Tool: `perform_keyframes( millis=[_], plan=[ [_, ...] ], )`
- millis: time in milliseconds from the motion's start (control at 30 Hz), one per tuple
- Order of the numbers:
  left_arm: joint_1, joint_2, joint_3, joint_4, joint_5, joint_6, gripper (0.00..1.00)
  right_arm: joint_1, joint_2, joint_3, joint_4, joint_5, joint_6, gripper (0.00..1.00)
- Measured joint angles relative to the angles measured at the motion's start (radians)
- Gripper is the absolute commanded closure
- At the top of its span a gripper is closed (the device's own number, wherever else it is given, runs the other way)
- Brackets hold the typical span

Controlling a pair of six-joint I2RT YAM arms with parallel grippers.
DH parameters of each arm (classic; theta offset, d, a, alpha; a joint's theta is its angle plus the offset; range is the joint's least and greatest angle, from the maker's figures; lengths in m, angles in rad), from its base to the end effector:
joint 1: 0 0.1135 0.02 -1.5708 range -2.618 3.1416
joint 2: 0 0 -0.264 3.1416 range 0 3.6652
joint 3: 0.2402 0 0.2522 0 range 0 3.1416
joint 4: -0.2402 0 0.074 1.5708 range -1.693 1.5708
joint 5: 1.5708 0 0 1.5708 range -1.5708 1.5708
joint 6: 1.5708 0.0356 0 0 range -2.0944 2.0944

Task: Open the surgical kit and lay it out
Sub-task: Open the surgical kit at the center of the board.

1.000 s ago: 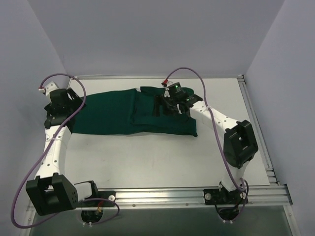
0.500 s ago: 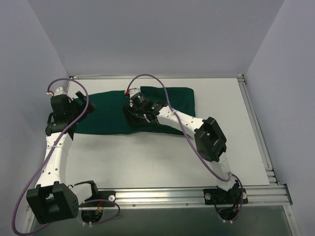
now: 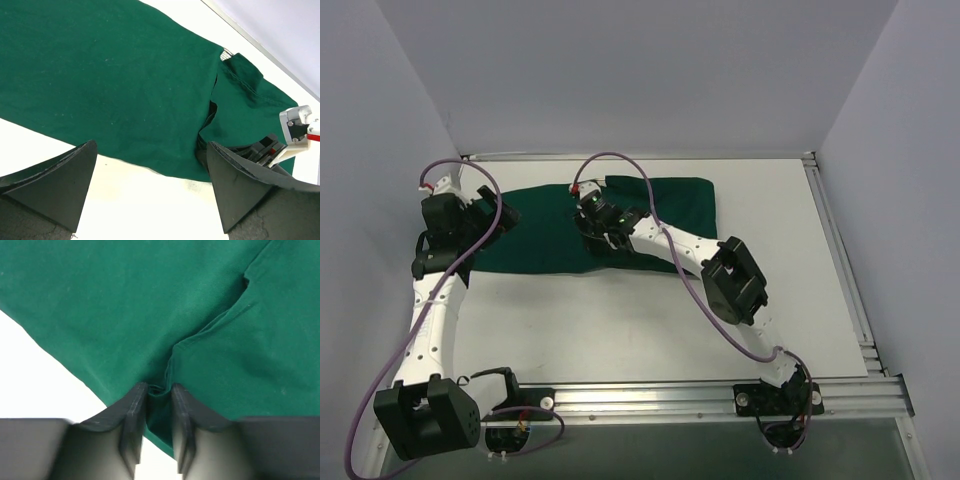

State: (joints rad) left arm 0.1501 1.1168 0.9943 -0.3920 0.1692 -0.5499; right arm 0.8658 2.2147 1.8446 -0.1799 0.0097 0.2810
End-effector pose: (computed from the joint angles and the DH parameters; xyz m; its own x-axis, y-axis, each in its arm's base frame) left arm 0.2477 0.0314 0.3267 -0.4136 -0.5835 -0.6989 -0.2564 0.8112 -0.5256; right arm 0.3385 0.3973 0.2347 -0.5351 -0.2010 -0.8205 -0.6326 0.7390 0.2315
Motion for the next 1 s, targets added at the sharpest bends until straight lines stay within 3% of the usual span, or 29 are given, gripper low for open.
perform_keyframes(
  millis=[33,167,300,700,833,900,1000],
  plan=[
    [0.0,-0.001,-0.001,0.0,0.001,0.0,0.0,0.0,0.002,0.003,-0.001,0.008,0.001,0.89],
    [0.0,-0.002,-0.002,0.002,0.005,-0.004,0.0,0.001,0.004,0.005,-0.003,0.029,0.005,0.91],
    [0.0,-0.002,-0.007,0.006,0.013,-0.008,0.0,0.001,0.004,0.005,-0.003,0.037,0.006,1.0],
    [0.0,-0.003,-0.022,0.013,0.038,-0.019,0.0,-0.032,-0.039,-0.012,0.005,0.063,0.031,1.0],
    [0.0,-0.002,-0.022,0.024,0.078,-0.018,0.0,-0.188,-0.195,-0.135,0.012,0.063,0.044,1.0],
    [0.0,0.0,-0.022,0.029,0.096,-0.018,0.0,-0.341,-0.3,-0.211,0.016,0.073,0.053,1.0],
    [0.0,0.008,-0.022,0.037,0.113,-0.016,0.0,-0.669,-0.465,-0.348,0.031,0.127,0.062,1.0]
  ],
)
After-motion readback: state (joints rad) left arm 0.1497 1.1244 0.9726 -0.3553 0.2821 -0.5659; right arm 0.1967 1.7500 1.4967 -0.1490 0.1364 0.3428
